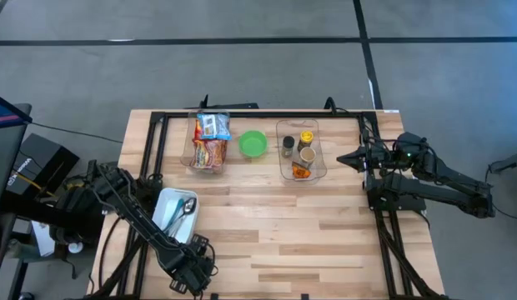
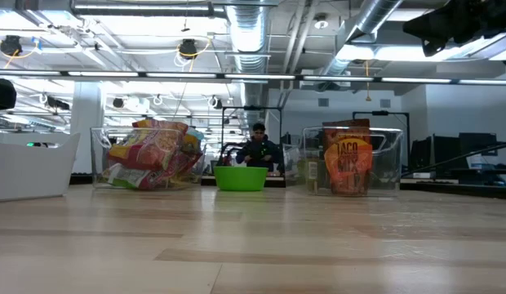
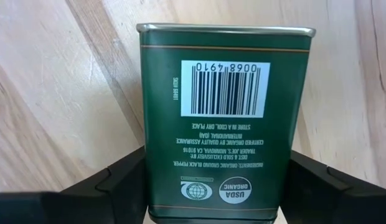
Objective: Pick & Place Food Item
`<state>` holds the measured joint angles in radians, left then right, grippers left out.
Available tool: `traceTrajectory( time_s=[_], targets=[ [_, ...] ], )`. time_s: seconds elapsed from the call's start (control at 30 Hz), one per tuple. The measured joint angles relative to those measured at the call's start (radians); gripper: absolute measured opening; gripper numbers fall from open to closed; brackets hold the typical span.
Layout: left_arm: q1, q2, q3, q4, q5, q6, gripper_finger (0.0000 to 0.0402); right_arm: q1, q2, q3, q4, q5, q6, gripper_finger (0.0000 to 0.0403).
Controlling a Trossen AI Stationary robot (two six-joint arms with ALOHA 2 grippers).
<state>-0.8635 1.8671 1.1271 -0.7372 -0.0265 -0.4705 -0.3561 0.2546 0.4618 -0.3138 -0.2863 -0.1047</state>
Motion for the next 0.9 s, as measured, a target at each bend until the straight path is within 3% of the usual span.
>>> traceTrajectory(
  time_s=[0.9],
  targets=[
    [0.003, -0.011, 0.000, 0.005, -0.016, 0.000, 0.0272, 0.000, 0.000, 0.000, 0.000, 0.000, 0.000, 0.0000]
  ],
)
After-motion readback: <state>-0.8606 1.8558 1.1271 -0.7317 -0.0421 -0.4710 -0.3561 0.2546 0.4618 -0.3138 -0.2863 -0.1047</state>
